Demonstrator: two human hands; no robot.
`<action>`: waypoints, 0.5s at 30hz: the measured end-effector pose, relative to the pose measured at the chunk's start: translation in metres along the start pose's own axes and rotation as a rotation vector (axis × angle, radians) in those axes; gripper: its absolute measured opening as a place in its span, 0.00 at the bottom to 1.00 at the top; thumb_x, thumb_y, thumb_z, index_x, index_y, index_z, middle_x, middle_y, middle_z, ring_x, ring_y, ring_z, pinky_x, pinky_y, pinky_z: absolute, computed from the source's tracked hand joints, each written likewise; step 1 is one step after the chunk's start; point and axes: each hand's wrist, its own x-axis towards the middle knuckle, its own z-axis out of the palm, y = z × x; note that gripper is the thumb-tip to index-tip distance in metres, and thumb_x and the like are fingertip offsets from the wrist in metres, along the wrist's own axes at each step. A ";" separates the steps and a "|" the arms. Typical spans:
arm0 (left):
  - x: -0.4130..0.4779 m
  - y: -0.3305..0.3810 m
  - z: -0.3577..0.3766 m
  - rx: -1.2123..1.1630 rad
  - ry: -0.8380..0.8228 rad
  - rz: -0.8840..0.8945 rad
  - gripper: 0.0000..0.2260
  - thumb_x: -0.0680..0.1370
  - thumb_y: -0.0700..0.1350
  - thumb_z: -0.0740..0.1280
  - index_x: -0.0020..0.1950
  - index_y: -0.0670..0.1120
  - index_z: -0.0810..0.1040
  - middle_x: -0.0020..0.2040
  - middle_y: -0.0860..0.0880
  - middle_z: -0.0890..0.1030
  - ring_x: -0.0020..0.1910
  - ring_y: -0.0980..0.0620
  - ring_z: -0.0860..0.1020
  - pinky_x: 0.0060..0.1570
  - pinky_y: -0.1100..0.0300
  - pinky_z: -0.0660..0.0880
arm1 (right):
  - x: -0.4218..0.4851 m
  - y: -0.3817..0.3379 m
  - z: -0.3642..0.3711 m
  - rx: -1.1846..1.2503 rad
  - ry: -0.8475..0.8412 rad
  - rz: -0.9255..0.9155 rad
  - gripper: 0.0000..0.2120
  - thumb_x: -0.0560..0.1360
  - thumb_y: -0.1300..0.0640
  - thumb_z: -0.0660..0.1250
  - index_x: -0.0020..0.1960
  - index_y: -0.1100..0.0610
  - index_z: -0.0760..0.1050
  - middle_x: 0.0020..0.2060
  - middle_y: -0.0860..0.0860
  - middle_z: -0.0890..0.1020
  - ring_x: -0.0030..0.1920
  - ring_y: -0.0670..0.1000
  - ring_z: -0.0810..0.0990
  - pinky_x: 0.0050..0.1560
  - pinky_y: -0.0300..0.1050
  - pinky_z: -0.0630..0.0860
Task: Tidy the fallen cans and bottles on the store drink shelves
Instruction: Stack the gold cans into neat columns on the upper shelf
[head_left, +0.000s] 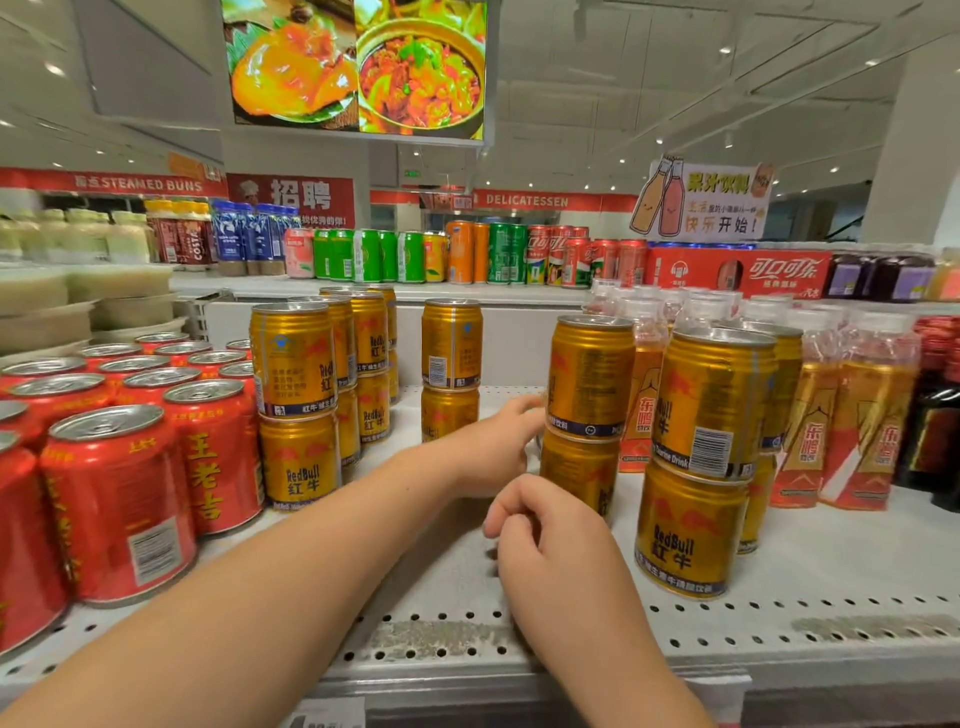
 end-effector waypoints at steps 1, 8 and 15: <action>-0.002 0.000 0.001 -0.040 0.020 0.010 0.35 0.79 0.33 0.64 0.79 0.61 0.61 0.81 0.54 0.59 0.68 0.50 0.73 0.63 0.53 0.78 | 0.001 0.000 0.000 0.010 -0.004 0.010 0.13 0.76 0.60 0.58 0.43 0.43 0.74 0.39 0.39 0.78 0.41 0.42 0.78 0.39 0.48 0.79; -0.025 -0.011 -0.010 -0.081 0.221 -0.140 0.20 0.83 0.39 0.60 0.72 0.56 0.70 0.72 0.50 0.74 0.67 0.51 0.75 0.65 0.51 0.76 | -0.001 -0.005 0.001 0.013 -0.019 0.004 0.13 0.74 0.60 0.58 0.44 0.42 0.74 0.39 0.39 0.79 0.41 0.41 0.77 0.36 0.46 0.76; 0.023 0.014 0.005 -0.049 0.218 -0.219 0.21 0.82 0.55 0.66 0.73 0.51 0.68 0.65 0.49 0.80 0.57 0.49 0.81 0.53 0.50 0.82 | -0.001 -0.001 0.001 0.010 -0.012 -0.021 0.11 0.75 0.57 0.58 0.42 0.43 0.74 0.37 0.41 0.78 0.39 0.41 0.76 0.30 0.34 0.66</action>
